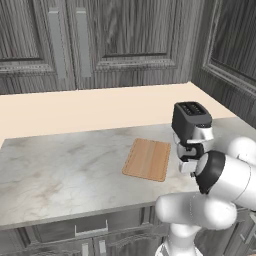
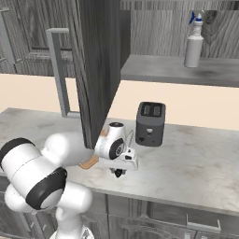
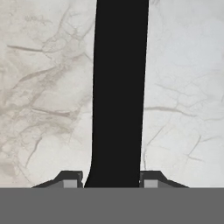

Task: Move the cutting board and knife to the sink. Then move spray from the cabinet to the counter.

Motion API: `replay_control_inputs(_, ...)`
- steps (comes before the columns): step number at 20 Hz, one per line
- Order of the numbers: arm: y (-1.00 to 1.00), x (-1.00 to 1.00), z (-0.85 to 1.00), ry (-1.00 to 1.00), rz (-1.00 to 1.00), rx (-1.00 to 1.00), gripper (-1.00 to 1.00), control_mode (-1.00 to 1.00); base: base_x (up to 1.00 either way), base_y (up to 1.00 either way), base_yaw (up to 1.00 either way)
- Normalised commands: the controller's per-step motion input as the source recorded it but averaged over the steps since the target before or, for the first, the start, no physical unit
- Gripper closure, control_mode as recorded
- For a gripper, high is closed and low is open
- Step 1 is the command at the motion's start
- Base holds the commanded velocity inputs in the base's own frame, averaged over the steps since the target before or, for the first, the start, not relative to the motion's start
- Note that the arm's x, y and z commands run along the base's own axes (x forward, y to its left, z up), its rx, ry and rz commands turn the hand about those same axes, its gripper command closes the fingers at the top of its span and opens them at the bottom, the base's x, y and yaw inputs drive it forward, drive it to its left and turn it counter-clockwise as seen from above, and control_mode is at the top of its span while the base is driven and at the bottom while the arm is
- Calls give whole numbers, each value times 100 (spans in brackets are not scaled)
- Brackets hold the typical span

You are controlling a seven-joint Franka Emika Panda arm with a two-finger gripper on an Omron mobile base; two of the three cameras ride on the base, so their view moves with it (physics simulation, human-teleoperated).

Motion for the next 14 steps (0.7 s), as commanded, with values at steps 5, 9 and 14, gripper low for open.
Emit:
replay_control_inputs(5, 0, -12, 74, -13, -4, 0, 100, -100, 0, 0, 0)
replay_control_inputs(9, 17, -32, 52, -2, -2, -1, 100, -100, 0, 0, 0)
replay_control_inputs(14, 91, -57, 4, 0, 1, -12, 100, -100, 0, 0, 0)
